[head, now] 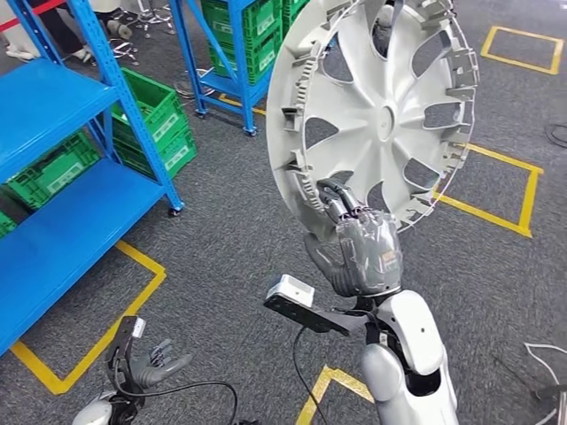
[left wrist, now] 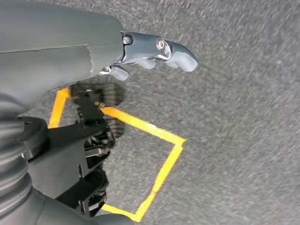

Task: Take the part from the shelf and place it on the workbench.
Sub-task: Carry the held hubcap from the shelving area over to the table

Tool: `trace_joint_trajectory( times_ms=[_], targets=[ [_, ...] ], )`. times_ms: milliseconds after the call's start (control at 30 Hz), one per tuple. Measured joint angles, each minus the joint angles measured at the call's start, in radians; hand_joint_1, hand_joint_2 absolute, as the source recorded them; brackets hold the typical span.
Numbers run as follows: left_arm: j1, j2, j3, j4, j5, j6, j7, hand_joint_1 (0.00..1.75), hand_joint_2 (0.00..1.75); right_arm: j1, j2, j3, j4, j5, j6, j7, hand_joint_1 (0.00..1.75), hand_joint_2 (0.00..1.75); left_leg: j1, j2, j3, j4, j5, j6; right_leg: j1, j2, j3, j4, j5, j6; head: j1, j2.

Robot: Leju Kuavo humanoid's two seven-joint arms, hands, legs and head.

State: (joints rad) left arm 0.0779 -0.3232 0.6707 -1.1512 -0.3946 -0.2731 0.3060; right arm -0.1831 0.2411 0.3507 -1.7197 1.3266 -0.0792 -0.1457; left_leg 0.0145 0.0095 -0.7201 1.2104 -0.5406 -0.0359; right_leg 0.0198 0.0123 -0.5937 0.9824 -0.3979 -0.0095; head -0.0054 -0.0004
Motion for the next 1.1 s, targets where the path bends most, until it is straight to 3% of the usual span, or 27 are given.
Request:
trace_joint_trajectory(
  times_ms=[33,100,133,200,267,333,367,400,467,500,533,600,667,733,767,833,867,933,1000,1033,1067,1100],
  targets=[
    [0.000,0.000,-0.002,0.000,0.004,0.004,0.002,0.00,1.75,0.002,0.000,-0.002,0.000,0.002,0.001,0.000,1.75,1.75,0.000,-0.004,-0.002,0.041,-0.007,-0.002,-0.001,0.013,-0.017,0.001,0.014,0.001,0.000,0.000],
    [0.000,0.000,-0.009,0.000,0.012,0.011,0.004,0.00,1.75,0.007,0.000,-0.007,0.000,0.007,0.002,0.000,1.75,1.75,0.002,-0.007,0.038,0.030,0.033,-0.005,-0.005,0.037,-0.052,0.003,0.041,0.008,0.000,0.000],
    [0.000,0.000,-0.014,-0.001,0.015,0.013,0.005,0.00,1.75,0.008,0.000,-0.009,0.000,0.008,0.002,0.000,1.75,1.75,0.005,-0.017,0.080,-0.016,0.055,-0.007,-0.008,0.048,-0.069,0.006,0.053,0.013,0.000,0.000],
    [-0.001,0.000,-0.024,-0.002,0.018,0.014,0.006,0.00,1.75,0.010,0.000,-0.013,-0.004,0.012,0.003,0.000,1.75,1.75,0.012,-0.057,0.169,-0.139,0.054,-0.008,-0.011,0.069,-0.102,0.017,0.076,0.026,-0.001,0.000],
    [0.001,0.000,-0.030,-0.002,0.020,0.014,0.007,0.00,1.75,0.012,0.000,-0.016,-0.010,0.013,0.004,0.000,1.75,1.75,0.013,-0.080,0.205,-0.201,0.033,0.000,-0.011,0.088,-0.121,0.022,0.099,0.037,-0.002,0.000],
    [0.003,-0.001,-0.033,-0.003,0.021,0.014,0.008,0.00,1.75,0.014,0.000,-0.019,-0.013,0.014,0.004,-0.001,1.75,1.75,0.011,-0.063,0.194,-0.197,0.042,0.015,-0.013,0.097,-0.129,0.019,0.114,0.048,0.000,0.000],
    [0.003,-0.002,-0.036,-0.004,0.022,0.015,0.009,0.00,1.75,0.016,0.000,-0.021,-0.014,0.015,0.004,-0.001,1.75,1.75,0.009,-0.052,0.187,-0.195,0.050,0.024,-0.013,0.083,-0.137,0.030,0.099,0.053,0.003,0.000],
    [0.003,-0.002,-0.039,-0.004,0.023,0.015,0.009,0.00,1.75,0.016,0.000,-0.022,-0.015,0.016,0.005,-0.001,1.75,1.75,0.008,-0.040,0.178,-0.195,0.060,0.033,-0.012,0.061,-0.150,0.061,0.064,0.058,0.006,0.000],
    [0.004,-0.002,-0.043,-0.006,0.024,0.016,0.011,0.00,1.75,0.015,0.000,-0.025,-0.016,0.016,0.005,-0.002,1.75,1.75,0.003,-0.018,0.156,-0.195,0.081,0.044,-0.012,0.013,-0.184,0.183,-0.042,0.065,0.012,0.000],
    [0.005,-0.002,-0.044,-0.006,0.024,0.017,0.012,0.00,1.75,0.015,0.000,-0.026,-0.017,0.016,0.005,-0.002,1.75,1.75,0.000,-0.005,0.143,-0.195,0.092,0.046,-0.014,0.002,-0.199,0.258,-0.085,0.067,0.013,0.000],
    [0.005,-0.001,-0.044,-0.006,0.024,0.017,0.012,0.00,1.75,0.016,0.000,-0.028,-0.017,0.017,0.005,-0.002,1.75,1.75,-0.002,0.008,0.129,-0.195,0.103,0.047,-0.015,-0.003,-0.205,0.316,-0.105,0.067,0.013,0.000],
    [0.005,-0.001,-0.045,-0.006,0.024,0.018,0.014,0.00,1.75,0.017,0.000,-0.029,-0.016,0.017,0.005,-0.002,1.75,1.75,-0.007,0.036,0.100,-0.195,0.124,0.046,-0.015,-0.007,-0.170,0.342,-0.088,0.064,0.013,0.000],
    [0.005,-0.001,-0.047,-0.006,0.024,0.019,0.015,0.00,1.75,0.016,0.000,-0.030,-0.017,0.017,0.005,-0.003,1.75,1.75,-0.011,0.059,0.076,-0.194,0.144,0.044,-0.011,-0.033,-0.063,0.234,-0.065,0.054,0.013,0.000],
    [0.005,-0.001,-0.047,-0.006,0.024,0.021,0.016,0.00,1.75,0.014,0.001,-0.032,-0.019,0.019,0.005,-0.005,1.75,1.75,-0.013,0.078,0.064,-0.194,0.161,0.036,0.001,-0.070,0.042,0.094,-0.086,0.043,0.012,0.000],
    [0.005,-0.001,-0.048,-0.006,0.024,0.021,0.016,0.00,1.75,0.012,0.002,-0.033,-0.021,0.019,0.005,-0.006,1.75,1.75,-0.011,0.088,0.062,-0.195,0.170,0.031,0.008,-0.078,0.066,0.053,-0.098,0.037,0.015,0.000],
    [0.005,-0.001,-0.049,-0.007,0.025,0.021,0.016,0.00,1.75,0.012,0.003,-0.035,-0.023,0.020,0.006,-0.008,1.75,1.75,-0.006,0.105,0.060,-0.199,0.184,0.018,0.013,-0.060,0.061,0.032,-0.085,0.024,0.019,0.000],
    [0.005,0.000,-0.050,-0.007,0.025,0.021,0.016,0.00,1.75,0.010,0.003,-0.036,-0.024,0.020,0.006,-0.009,1.75,1.75,-0.003,0.094,0.056,-0.194,0.174,0.013,0.012,-0.050,0.056,0.027,-0.073,0.017,0.022,0.000],
    [0.006,0.001,-0.049,-0.007,0.025,0.021,0.016,0.00,1.75,0.009,0.004,-0.037,-0.025,0.020,0.006,-0.010,1.75,1.75,-0.001,0.043,0.036,-0.137,0.103,0.004,0.006,-0.029,0.038,0.020,-0.044,0.003,0.017,0.000],
    [0.007,0.002,-0.048,-0.007,0.024,0.021,0.016,0.00,1.75,0.010,0.005,-0.039,-0.025,0.020,0.006,-0.010,1.75,1.75,-0.002,0.002,0.004,-0.016,0.010,0.000,0.005,-0.005,0.005,0.020,-0.015,-0.004,0.012,0.000],
    [0.007,0.002,-0.047,-0.007,0.024,0.021,0.016,0.00,1.75,0.011,0.005,-0.041,-0.025,0.020,0.006,-0.010,1.75,1.75,-0.002,-0.004,-0.006,0.036,-0.011,-0.001,0.004,0.007,-0.011,0.021,-0.002,-0.004,0.011,0.000],
    [0.007,0.002,-0.047,-0.007,0.024,0.021,0.016,0.00,1.75,0.013,0.005,-0.043,-0.025,0.020,0.006,-0.010,1.75,1.75,-0.002,-0.006,-0.005,0.065,-0.012,-0.002,0.004,0.020,-0.028,0.022,0.012,-0.004,0.011,0.000],
    [0.007,0.002,-0.047,-0.007,0.024,0.021,0.016,0.00,1.75,0.013,0.005,-0.044,-0.025,0.020,0.006,-0.010,1.75,1.75,-0.001,-0.007,0.013,0.060,0.007,-0.002,0.002,0.032,-0.045,0.023,0.024,-0.001,0.011,0.000]
  ],
)
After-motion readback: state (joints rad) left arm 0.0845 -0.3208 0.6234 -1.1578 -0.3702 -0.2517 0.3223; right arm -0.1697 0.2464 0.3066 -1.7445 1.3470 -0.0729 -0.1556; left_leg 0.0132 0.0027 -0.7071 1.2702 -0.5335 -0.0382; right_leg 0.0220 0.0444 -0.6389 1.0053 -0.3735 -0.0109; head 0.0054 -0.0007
